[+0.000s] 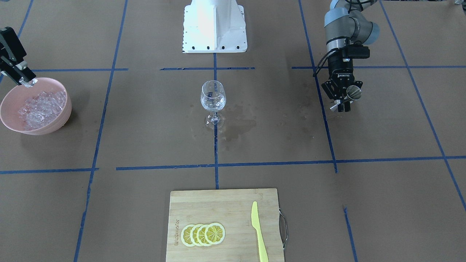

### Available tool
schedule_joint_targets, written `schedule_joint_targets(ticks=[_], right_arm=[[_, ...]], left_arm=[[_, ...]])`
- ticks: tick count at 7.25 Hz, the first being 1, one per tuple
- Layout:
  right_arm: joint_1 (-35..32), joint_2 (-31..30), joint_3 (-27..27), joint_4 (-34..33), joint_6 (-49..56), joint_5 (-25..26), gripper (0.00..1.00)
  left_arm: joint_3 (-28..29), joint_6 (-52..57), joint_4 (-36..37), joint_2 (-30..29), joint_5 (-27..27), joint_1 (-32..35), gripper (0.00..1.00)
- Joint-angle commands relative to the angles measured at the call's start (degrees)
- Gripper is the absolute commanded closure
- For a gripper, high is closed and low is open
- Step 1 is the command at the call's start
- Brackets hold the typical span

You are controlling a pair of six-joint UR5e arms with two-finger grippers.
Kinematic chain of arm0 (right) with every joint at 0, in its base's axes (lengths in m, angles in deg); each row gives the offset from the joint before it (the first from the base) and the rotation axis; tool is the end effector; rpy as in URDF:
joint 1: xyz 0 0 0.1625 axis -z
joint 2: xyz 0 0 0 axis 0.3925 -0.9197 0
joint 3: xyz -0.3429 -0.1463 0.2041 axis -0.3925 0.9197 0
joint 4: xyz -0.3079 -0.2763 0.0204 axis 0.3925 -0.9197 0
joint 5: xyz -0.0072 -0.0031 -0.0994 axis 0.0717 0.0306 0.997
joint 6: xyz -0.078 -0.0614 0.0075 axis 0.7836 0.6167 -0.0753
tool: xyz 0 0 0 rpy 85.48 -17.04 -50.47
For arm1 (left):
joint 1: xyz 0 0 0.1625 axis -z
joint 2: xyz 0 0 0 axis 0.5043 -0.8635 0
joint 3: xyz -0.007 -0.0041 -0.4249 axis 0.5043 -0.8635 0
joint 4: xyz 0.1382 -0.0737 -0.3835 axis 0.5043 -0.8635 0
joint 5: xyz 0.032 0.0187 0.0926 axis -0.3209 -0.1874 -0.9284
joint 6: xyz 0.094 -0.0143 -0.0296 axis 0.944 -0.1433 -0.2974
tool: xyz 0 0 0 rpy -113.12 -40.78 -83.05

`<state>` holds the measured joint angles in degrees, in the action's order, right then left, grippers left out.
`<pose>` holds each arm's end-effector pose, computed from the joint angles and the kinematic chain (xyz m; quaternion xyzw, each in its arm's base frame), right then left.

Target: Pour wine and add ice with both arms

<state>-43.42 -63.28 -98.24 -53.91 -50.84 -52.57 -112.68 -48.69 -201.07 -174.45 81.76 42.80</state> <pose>-0.1047 -0.4235 0.3195 0.1649 -0.5614 0.1441 0.7980 0.3904 -0.3128 0.4892 0.5222 0.3280 -0.2609 0.7427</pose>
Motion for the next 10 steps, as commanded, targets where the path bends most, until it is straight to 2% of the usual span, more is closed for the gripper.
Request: schedule_joint_targets(ticks=[1, 3, 5, 7, 8, 10], right_arm=[[1.9, 2.3, 0.2, 0.0, -1.3, 0.0, 1.00], [4.8, 6.7, 0.7, 0.0, -6.4, 0.2, 1.00], [6.6, 8.0, 0.6, 0.0, -7.2, 0.5, 1.00], [9.0, 10.1, 0.7, -0.1, -7.2, 1.0, 1.00], [9.7, 10.2, 0.6, -0.1, -7.6, 1.6, 1.00], [10.7, 10.2, 0.6, 0.0, -8.2, 1.7, 1.00]], left_arm=[[2.5, -0.8, 0.4, -0.7, 0.4, -0.2, 1.00], [3.1, -1.4, 0.3, -0.7, 0.3, -0.3, 1.00], [5.9, -3.5, 0.3, -2.5, 0.2, -0.4, 1.00], [6.2, -3.6, 0.3, -2.8, 0.2, -0.4, 1.00], [6.2, -3.6, 0.3, -2.8, 0.2, -0.4, 0.96], [6.2, -3.0, 0.3, -2.7, 0.2, -0.4, 0.75]])
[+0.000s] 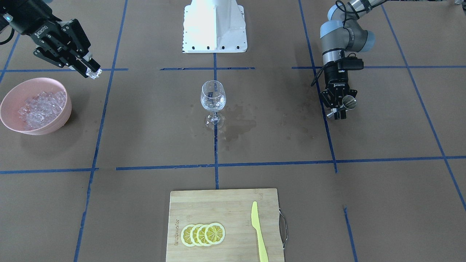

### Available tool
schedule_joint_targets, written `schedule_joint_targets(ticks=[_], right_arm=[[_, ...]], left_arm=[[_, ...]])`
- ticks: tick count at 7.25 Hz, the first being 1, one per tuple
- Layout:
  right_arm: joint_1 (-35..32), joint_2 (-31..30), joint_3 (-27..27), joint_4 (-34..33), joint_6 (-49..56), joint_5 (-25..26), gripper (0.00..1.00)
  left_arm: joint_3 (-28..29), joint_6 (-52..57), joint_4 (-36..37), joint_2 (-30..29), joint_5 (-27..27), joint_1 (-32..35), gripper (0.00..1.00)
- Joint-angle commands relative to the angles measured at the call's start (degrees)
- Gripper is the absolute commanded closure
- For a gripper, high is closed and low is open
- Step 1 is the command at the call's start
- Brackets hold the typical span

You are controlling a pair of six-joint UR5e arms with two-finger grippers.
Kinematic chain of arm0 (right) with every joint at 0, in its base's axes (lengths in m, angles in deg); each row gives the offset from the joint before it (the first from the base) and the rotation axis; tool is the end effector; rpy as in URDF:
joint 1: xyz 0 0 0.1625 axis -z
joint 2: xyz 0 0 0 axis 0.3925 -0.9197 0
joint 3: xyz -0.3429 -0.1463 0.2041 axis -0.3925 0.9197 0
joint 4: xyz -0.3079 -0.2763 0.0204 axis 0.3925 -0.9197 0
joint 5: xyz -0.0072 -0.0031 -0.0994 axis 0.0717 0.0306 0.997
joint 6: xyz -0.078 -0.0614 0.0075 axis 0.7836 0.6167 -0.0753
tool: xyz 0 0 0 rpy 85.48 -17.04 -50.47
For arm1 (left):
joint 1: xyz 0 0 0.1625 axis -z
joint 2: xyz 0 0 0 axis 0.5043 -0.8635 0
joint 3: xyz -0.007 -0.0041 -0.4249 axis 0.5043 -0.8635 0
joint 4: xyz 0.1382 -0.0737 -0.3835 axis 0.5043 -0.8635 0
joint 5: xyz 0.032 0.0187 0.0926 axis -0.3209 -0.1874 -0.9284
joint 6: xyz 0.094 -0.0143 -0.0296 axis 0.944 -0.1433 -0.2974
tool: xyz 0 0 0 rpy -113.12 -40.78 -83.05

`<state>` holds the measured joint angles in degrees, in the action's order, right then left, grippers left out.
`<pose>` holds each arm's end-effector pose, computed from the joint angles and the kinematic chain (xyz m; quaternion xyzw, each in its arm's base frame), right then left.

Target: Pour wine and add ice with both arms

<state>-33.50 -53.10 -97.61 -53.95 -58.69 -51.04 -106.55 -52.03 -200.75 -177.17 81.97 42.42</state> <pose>-0.1888 -0.4223 0.2458 0.1351 -0.6201 0.1011 0.7662 0.4175 -0.3154 0.5198 0.5136 0.3200 -0.2652 0.7506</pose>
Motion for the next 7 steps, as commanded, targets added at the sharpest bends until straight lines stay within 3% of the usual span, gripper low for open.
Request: schedule_joint_targets(ticks=[1, 2, 7], right_arm=[[1.8, 0.5, -0.2, 0.1, -1.0, 1.0, 1.00], [2.9, 2.1, -0.2, 0.0, -2.3, 2.7, 1.00], [8.8, 4.1, -0.1, -0.1, -3.6, 9.3, 1.00]], left_arm=[[0.0, 0.5, 0.0, 0.1, 0.0, 0.1, 0.71], [0.0, 0.5, 0.1, 0.2, 0.0, 0.1, 0.65], [-0.5, 2.2, 0.0, 0.3, 0.1, 0.1, 0.56]])
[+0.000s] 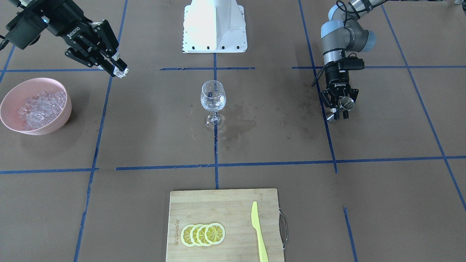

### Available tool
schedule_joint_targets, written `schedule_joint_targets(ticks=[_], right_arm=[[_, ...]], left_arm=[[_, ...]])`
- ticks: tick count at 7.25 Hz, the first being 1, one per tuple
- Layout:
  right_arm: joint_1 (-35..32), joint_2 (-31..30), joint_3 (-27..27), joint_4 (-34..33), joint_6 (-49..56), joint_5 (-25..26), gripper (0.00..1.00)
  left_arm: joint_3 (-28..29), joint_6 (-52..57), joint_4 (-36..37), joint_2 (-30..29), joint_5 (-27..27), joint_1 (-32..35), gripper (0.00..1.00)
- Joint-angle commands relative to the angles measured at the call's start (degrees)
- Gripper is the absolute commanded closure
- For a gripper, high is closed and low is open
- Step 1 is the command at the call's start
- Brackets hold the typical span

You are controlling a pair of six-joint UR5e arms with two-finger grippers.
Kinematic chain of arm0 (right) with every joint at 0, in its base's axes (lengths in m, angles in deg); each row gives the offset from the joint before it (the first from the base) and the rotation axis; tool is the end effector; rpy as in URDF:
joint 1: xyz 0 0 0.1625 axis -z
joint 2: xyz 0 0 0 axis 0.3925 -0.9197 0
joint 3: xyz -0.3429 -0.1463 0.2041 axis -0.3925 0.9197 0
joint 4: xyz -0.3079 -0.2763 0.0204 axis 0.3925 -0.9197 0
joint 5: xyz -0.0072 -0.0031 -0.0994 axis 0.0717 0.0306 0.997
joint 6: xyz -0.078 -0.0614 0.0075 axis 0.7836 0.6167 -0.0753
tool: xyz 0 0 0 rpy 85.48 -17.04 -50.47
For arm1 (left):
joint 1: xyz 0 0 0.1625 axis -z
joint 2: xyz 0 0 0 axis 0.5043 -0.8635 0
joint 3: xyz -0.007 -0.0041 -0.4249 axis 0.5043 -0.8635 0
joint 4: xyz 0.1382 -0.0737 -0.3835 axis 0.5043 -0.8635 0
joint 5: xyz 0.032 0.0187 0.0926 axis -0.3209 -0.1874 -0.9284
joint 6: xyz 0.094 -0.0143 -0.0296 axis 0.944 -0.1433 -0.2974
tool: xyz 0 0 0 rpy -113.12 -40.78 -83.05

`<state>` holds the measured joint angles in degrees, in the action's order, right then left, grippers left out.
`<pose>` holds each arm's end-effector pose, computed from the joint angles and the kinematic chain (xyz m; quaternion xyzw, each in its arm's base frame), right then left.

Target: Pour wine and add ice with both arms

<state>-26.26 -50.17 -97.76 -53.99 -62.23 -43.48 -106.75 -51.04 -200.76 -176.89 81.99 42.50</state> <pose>-0.2383 -0.4097 0.2227 0.1386 -0.6307 0.1076 0.7559 0.4152 -0.3155 0.5205 0.5165 0.3148 -0.2589 0.7530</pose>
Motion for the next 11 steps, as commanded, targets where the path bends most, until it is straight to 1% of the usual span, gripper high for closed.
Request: schedule_joint_targets(ticks=[1, 2, 3, 6, 7, 8, 9, 10, 11], right_arm=[[3.2, 1.6, 0.2, -0.2, 0.0, 3.6, 1.00], [4.4, 1.7, 0.2, -0.1, 0.0, 4.9, 1.00], [5.4, 2.0, 0.4, -0.1, 0.0, 5.5, 1.00], [6.9, 6.1, 2.7, -0.7, 0.0, 7.2, 1.00], [7.1, 7.5, 2.8, -1.7, 0.0, 7.2, 1.00], [7.7, 9.9, 3.0, -4.7, -0.1, 7.3, 1.00], [8.7, 11.8, 3.0, -7.2, 0.0, 7.4, 1.00], [10.5, 12.6, 3.0, -8.0, 0.0, 8.6, 1.00], [13.1, 12.8, 3.1, -8.1, 0.0, 11.3, 1.00]], left_arm=[[-0.3, 2.6, 0.0, 0.0, 0.1, 0.0, 0.21], [-0.4, 3.6, -0.1, 0.2, 0.2, 0.0, 0.00], [-0.4, 3.8, -0.1, 0.4, 0.4, 0.0, 0.00], [-3.1, 5.1, -0.4, 2.0, 7.8, 0.3, 0.00], [-5.9, 6.4, -0.2, 4.9, 10.8, 0.3, 0.00], [-8.5, 7.0, -0.1, 8.2, 13.6, 0.3, 0.00], [-10.1, 7.0, -0.1, 10.1, 16.5, 0.3, 0.00], [-11.0, 7.0, 0.0, 11.4, 18.9, 0.3, 0.00], [-13.6, 7.0, 0.0, 13.9, 22.4, 0.3, 0.00]])
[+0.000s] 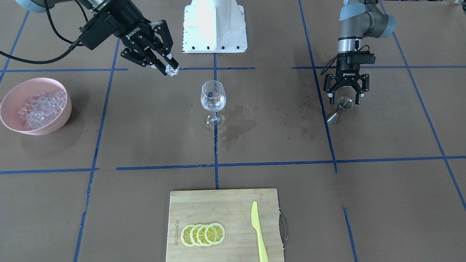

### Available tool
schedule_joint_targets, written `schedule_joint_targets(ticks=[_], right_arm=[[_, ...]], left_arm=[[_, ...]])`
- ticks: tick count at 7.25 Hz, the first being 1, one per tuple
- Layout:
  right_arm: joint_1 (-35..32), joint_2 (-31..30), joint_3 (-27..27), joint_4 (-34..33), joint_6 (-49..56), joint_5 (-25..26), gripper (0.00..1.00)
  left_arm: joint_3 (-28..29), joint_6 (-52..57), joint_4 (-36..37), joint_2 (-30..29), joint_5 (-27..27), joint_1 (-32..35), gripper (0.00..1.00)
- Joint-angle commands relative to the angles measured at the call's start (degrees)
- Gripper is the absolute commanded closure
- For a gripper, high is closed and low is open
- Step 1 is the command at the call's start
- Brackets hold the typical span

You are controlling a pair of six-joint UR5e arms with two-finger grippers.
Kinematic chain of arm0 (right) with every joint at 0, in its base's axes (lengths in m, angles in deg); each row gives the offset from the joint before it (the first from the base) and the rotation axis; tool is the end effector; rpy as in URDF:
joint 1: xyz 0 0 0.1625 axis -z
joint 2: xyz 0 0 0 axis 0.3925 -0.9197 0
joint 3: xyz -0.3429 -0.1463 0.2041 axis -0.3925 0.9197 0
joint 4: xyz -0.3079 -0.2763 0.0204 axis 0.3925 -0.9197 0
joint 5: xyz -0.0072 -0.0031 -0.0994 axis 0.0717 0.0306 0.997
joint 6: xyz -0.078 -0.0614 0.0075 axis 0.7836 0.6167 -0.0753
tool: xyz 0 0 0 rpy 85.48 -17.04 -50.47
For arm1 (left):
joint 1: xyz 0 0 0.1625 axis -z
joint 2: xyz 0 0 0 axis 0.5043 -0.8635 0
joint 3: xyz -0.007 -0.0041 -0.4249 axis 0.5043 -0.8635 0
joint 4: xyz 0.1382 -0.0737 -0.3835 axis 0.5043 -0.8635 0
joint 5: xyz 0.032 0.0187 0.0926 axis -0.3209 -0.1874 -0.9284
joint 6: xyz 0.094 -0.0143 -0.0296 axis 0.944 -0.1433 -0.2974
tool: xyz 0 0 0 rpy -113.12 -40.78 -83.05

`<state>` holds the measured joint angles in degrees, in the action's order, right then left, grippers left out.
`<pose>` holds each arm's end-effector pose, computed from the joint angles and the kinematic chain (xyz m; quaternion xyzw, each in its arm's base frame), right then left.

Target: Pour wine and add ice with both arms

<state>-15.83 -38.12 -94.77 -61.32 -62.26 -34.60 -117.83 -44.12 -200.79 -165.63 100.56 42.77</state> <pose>-0.3324 -0.3971 0.1537 0.1442 -0.6359 0.0842 0.7535 0.3579 -0.2848 0.5250 0.4191 0.3448 -0.1438 0.8275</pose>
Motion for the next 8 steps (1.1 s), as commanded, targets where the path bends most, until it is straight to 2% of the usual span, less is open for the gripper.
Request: schedule_joint_targets(ticks=[1, 2, 4, 5, 6, 7, 8], right_arm=[[4.3, 1.9, 0.2, -2.3, 0.0, 4.2, 1.00], [5.7, 3.0, 0.4, -4.1, 0.0, 4.8, 1.00], [6.5, 5.1, 2.9, -4.2, 0.0, 4.9, 1.00], [6.9, 6.1, 4.1, -4.2, 0.0, 4.9, 1.00], [7.6, 6.4, 4.9, -4.2, 0.0, 5.0, 1.00], [8.6, 7.0, 5.9, -4.3, 0.0, 6.4, 1.00], [9.1, 8.5, 7.5, -4.6, 0.1, 7.5, 1.00]], left_arm=[[-6.1, 0.0, 0.0, 5.6, 7.1, 0.0, 0.00], [-9.1, 0.0, 0.0, 8.1, 10.7, 0.0, 0.00], [-12.6, 0.0, 0.1, 8.7, 17.2, 0.0, 0.00], [-16.3, 0.1, 1.3, 10.1, 20.8, 0.3, 0.00], [-23.0, 0.0, 8.4, 10.7, 24.5, 0.5, 0.00], [-26.1, 0.0, 13.3, 10.6, 24.7, 0.6, 0.00], [-26.3, 0.0, 13.4, 10.6, 24.7, 0.7, 0.00]])
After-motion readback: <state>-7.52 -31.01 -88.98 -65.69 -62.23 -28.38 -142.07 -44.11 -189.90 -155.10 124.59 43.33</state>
